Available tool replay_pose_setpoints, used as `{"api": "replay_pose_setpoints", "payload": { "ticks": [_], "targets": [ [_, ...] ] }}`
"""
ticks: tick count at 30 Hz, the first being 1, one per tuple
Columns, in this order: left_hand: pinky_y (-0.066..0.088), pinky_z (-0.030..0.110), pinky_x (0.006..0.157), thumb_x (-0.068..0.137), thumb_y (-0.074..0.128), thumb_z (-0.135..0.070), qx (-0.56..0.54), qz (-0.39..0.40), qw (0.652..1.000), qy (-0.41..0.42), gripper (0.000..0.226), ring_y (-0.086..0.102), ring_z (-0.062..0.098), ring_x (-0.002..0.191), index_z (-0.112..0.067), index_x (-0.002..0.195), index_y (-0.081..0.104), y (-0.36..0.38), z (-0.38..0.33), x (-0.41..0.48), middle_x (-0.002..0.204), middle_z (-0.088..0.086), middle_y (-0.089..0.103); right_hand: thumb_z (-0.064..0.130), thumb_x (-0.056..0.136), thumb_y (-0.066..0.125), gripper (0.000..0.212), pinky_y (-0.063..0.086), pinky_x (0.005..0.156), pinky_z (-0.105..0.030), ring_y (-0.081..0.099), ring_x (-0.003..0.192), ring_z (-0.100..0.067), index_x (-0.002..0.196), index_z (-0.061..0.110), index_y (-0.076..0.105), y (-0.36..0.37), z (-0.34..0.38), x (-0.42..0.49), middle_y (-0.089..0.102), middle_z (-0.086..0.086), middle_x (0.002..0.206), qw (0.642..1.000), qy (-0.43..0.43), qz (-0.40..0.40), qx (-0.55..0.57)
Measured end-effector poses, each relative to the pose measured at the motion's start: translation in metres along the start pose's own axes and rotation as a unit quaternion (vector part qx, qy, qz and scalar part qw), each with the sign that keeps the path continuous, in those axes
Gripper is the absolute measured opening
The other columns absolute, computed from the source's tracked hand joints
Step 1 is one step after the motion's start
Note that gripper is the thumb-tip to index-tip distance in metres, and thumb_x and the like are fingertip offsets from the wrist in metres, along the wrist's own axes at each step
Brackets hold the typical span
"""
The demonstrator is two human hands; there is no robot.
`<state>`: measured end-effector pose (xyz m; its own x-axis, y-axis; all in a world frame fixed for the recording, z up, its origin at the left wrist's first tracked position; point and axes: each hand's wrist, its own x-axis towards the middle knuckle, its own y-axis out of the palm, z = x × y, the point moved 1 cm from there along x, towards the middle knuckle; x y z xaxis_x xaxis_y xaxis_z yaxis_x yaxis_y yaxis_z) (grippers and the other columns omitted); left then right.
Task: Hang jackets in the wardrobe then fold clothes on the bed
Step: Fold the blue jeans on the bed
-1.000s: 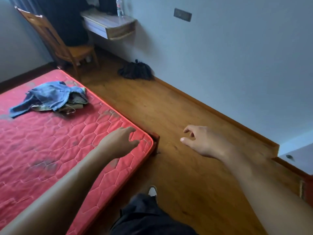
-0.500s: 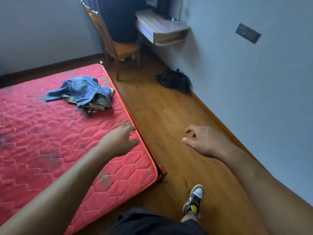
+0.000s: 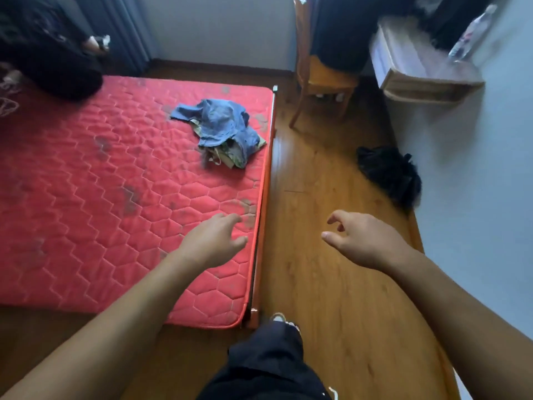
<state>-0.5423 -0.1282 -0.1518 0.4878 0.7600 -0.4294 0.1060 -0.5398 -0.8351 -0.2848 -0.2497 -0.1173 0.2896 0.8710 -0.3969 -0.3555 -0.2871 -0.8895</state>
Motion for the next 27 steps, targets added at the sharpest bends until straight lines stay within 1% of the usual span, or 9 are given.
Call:
{"api": "replay_pose_setpoints", "payload": {
  "ticks": [2,6,10,13,16,20,23,27],
  "targets": [
    [0.046,0.045,0.103,0.094,0.056,-0.048,-0.009,-0.012,0.999,-0.040,0.054,0.054,0.028,0.127,-0.027,0.143,0.049,-0.001,0.001,0.013,0.137,0.007,0.055,0.060,0.096,0.053,0.046,0.061,0.085,-0.036,0.065,0.109,-0.015,0.133,0.033,0.053,-0.007,0.000,0.038,0.064,0.005,0.130,0.999,-0.029,0.010,-0.020],
    [0.047,0.045,0.103,0.094,0.054,-0.048,-0.043,-0.031,0.993,-0.103,0.054,0.054,0.028,0.128,-0.027,0.144,0.047,-0.006,0.012,0.054,0.140,0.007,0.053,0.063,0.094,0.053,0.044,0.061,0.083,-0.038,0.065,0.107,-0.014,0.128,0.035,0.055,-0.020,0.006,0.123,0.065,0.007,0.125,0.995,-0.084,0.026,-0.052],
    [0.046,0.045,0.104,0.095,0.053,-0.048,-0.079,-0.045,0.985,-0.149,0.055,0.054,0.027,0.128,-0.028,0.145,0.047,-0.020,0.022,0.117,0.138,0.007,0.053,0.067,0.092,0.052,0.044,0.062,0.081,-0.039,0.066,0.104,-0.014,0.124,0.037,0.056,-0.040,0.017,0.217,0.067,0.008,0.120,0.988,-0.126,0.046,-0.077],
    [0.046,0.045,0.104,0.094,0.054,-0.049,-0.102,-0.044,0.978,-0.179,0.055,0.055,0.028,0.127,-0.028,0.144,0.047,-0.045,0.027,0.166,0.137,0.008,0.054,0.067,0.090,0.051,0.043,0.062,0.080,-0.041,0.067,0.101,-0.016,0.119,0.036,0.055,-0.065,0.030,0.283,0.068,0.007,0.115,0.982,-0.147,0.066,-0.100],
    [0.045,0.045,0.105,0.095,0.053,-0.049,-0.110,-0.050,0.971,-0.205,0.055,0.054,0.029,0.127,-0.029,0.145,0.046,-0.074,0.032,0.207,0.136,0.007,0.053,0.061,0.093,0.051,0.038,0.057,0.084,-0.039,0.065,0.104,-0.020,0.118,0.033,0.056,-0.095,0.048,0.342,0.068,0.005,0.114,0.972,-0.178,0.086,-0.124],
    [0.045,0.045,0.104,0.096,0.052,-0.048,-0.123,-0.068,0.960,-0.241,0.054,0.052,0.028,0.130,-0.031,0.146,0.044,-0.103,0.037,0.252,0.138,0.004,0.051,0.057,0.094,0.049,0.035,0.055,0.083,-0.041,0.063,0.104,-0.023,0.114,0.029,0.056,-0.122,0.080,0.419,0.067,0.002,0.113,0.957,-0.231,0.093,-0.146],
    [0.046,0.046,0.103,0.096,0.051,-0.047,-0.148,-0.078,0.948,-0.270,0.054,0.052,0.028,0.129,-0.031,0.147,0.043,-0.114,0.041,0.282,0.139,0.003,0.050,0.052,0.093,0.048,0.036,0.055,0.086,-0.043,0.064,0.106,-0.027,0.116,0.026,0.057,-0.123,0.103,0.476,0.067,-0.002,0.114,0.943,-0.267,0.109,-0.166],
    [0.046,0.045,0.103,0.096,0.053,-0.045,-0.180,-0.086,0.927,-0.319,0.054,0.054,0.030,0.127,-0.030,0.147,0.043,-0.115,0.048,0.333,0.139,0.004,0.050,0.043,0.095,0.049,0.029,0.054,0.082,-0.040,0.063,0.100,-0.032,0.114,0.022,0.057,-0.109,0.134,0.559,0.067,-0.005,0.111,0.910,-0.332,0.136,-0.211]
  ]
}}
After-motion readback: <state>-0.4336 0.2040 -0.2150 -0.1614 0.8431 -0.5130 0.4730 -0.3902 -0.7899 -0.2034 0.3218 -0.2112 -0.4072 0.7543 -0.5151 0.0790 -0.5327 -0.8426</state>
